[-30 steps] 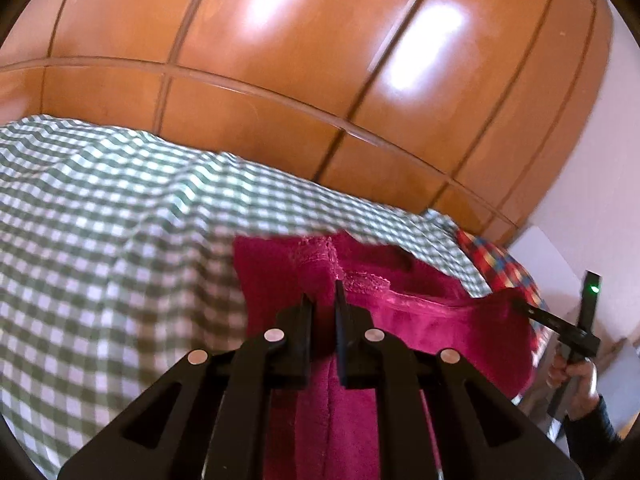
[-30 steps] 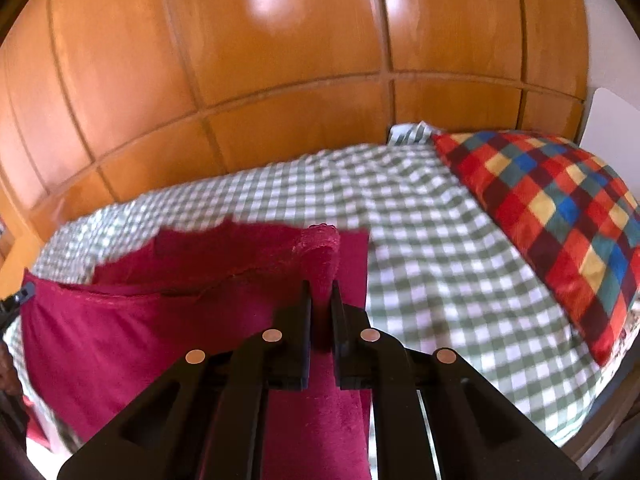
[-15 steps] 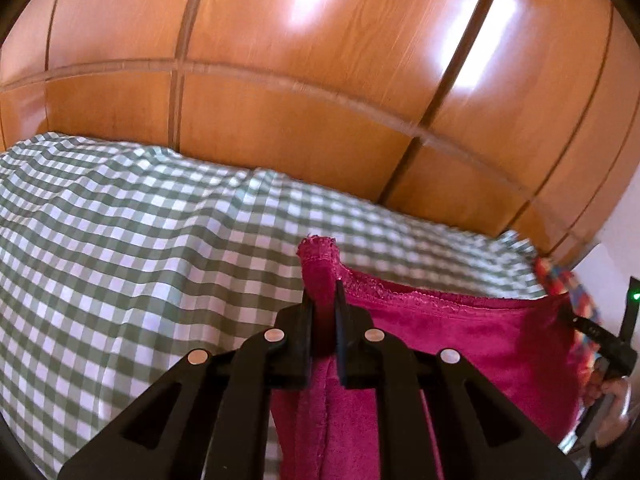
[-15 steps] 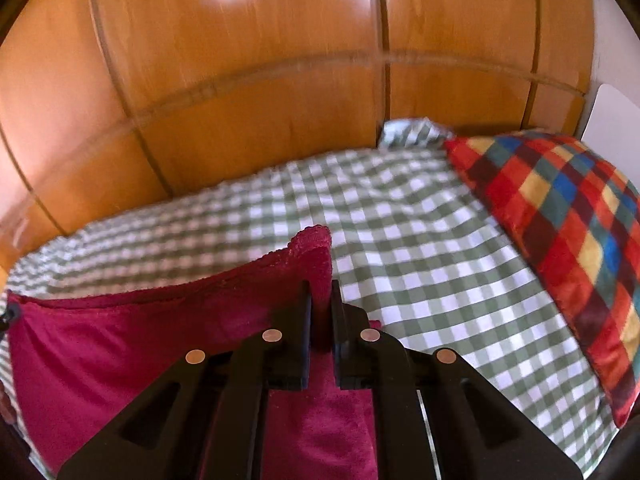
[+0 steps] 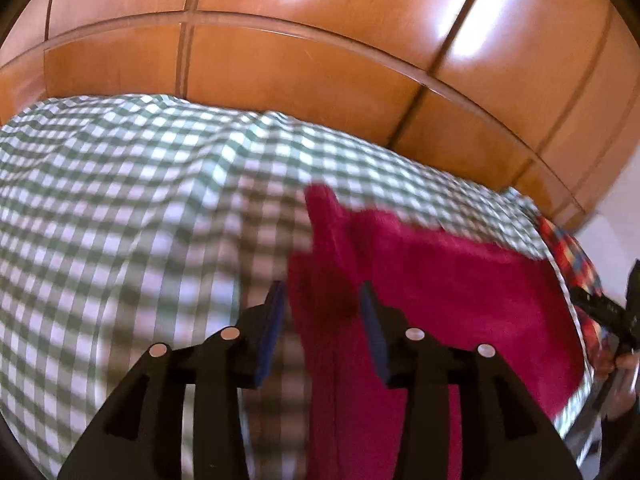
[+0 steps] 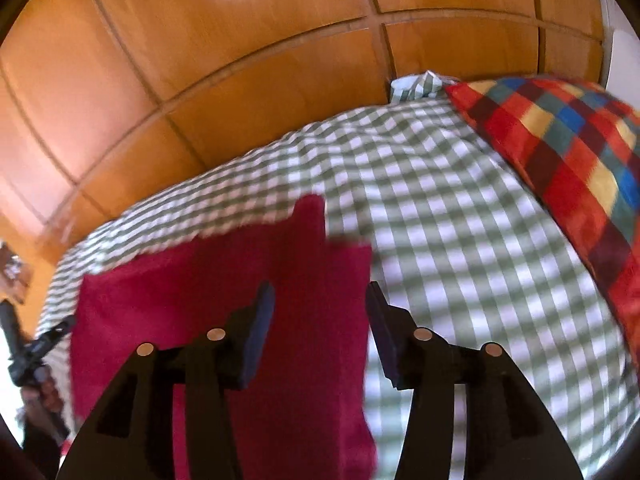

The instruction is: Fold small clothes

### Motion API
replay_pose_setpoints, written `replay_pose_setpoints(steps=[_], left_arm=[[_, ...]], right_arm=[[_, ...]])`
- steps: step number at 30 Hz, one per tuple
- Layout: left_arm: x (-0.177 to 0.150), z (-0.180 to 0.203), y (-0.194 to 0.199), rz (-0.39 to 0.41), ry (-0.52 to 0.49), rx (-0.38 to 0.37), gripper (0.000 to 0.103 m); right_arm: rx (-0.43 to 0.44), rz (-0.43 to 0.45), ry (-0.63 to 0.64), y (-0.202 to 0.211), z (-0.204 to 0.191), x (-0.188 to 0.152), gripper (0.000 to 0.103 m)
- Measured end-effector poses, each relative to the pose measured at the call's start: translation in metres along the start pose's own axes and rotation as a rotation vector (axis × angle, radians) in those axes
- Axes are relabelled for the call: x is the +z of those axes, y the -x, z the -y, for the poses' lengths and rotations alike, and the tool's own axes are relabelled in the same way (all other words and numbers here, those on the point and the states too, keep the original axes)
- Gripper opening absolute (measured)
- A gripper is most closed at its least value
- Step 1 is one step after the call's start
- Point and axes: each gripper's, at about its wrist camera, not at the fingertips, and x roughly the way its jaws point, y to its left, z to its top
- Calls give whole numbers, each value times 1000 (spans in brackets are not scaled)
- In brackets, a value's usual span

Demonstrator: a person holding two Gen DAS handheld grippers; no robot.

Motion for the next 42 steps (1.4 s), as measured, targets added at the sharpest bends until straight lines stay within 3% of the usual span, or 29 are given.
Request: replay_pose_setpoints(steps=[4, 11, 13, 15, 16, 17, 19, 22, 27, 30, 34, 36, 37, 38, 40, 42], left_arm=[[-47, 0, 33, -31, -26, -95, 48], [-109, -1, 58, -67, 22, -189, 51], [-120, -1, 59, -68, 40, -200, 51], [-123, -2, 59, -63, 56, -211, 50], [-122, -3, 59, -63, 67, -220, 43], [-120, -4, 58, -63, 70, -223, 30], [-116, -6, 57, -63, 53, -195, 9], [-112, -9, 65, -66, 34, -186, 7], [-124, -5, 76, -106, -64, -167, 7], [-137, -8, 78, -143, -48, -173, 7], [-145, -2, 89, -136, -47, -174, 8], [-144, -6, 86, -140, -25, -160, 14], [-142, -9, 84, -139, -8, -145, 27], [-140, -11, 82, -138, 9, -145, 34], [-135, -17, 83, -126, 47, -161, 35], [-129, -20, 87, -96, 53, -154, 35]], right_arm=[[87, -61, 11, 33, 10, -49, 47], [96, -138, 9, 33, 12, -107, 47], [99, -137, 4, 25, 11, -108, 40], [84, -144, 32, 21, 6, -105, 20], [76, -143, 49, 21, 3, -103, 15], [71, -139, 65, 23, -1, -101, 10], [59, -116, 93, 34, -6, -97, 8], [52, -80, 140, 54, -10, -93, 7], [-8, -150, 172, 52, 0, -114, 7], [-12, -177, 142, 48, 10, -127, 7], [-7, -189, 156, 57, 12, -135, 7], [-10, -201, 174, 57, 12, -137, 7], [-6, -210, 179, 57, 12, -135, 7], [1, -215, 174, 57, 11, -134, 8], [18, -208, 155, 60, 13, -125, 25], [12, -151, 122, 68, 15, -112, 59]])
